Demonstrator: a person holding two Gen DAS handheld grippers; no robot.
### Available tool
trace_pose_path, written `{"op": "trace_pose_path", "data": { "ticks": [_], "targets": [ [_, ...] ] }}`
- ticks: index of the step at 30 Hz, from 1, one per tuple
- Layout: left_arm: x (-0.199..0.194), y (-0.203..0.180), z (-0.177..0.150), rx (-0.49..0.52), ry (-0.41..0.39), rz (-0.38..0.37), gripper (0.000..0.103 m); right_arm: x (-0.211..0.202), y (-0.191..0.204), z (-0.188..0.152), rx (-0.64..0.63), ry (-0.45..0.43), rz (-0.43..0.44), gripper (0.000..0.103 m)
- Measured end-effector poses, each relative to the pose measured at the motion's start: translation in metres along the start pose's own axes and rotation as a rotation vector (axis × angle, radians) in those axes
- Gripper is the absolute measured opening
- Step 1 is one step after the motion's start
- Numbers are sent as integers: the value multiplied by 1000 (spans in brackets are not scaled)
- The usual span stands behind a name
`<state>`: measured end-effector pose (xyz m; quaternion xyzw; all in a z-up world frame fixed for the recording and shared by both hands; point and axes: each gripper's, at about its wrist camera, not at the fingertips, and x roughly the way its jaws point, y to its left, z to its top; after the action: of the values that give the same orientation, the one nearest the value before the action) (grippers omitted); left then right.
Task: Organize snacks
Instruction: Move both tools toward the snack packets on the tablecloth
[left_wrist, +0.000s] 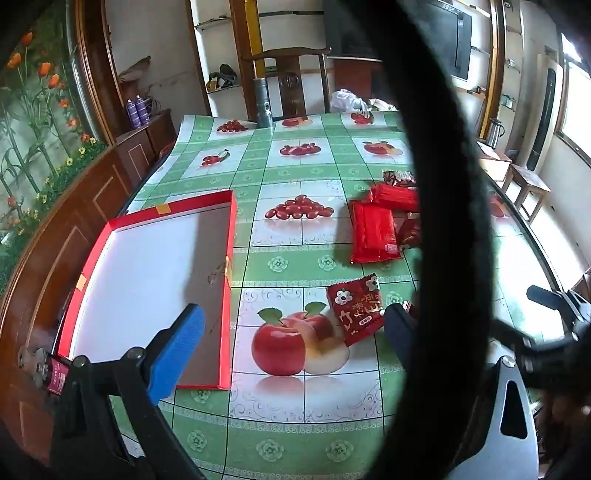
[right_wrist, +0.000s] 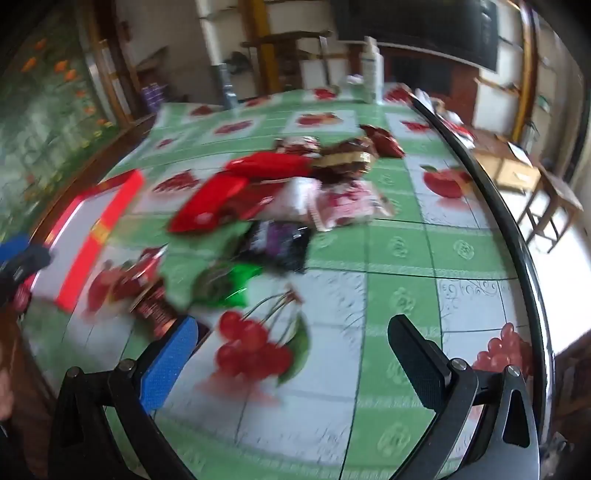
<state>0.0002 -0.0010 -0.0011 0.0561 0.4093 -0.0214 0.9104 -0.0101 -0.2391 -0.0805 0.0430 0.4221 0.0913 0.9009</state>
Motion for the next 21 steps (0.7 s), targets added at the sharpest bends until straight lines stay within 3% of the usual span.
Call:
{"op": "trace_pose_path", "data": {
  "ticks": [8,21],
  "targets": [
    [4,-1,-1,-8,1,5,97,-21,15,1,-40,-74,55,103],
    [3,2,4,-12,18,-2,97,-23,44,1,-114,-47,109,103]
  ]
}}
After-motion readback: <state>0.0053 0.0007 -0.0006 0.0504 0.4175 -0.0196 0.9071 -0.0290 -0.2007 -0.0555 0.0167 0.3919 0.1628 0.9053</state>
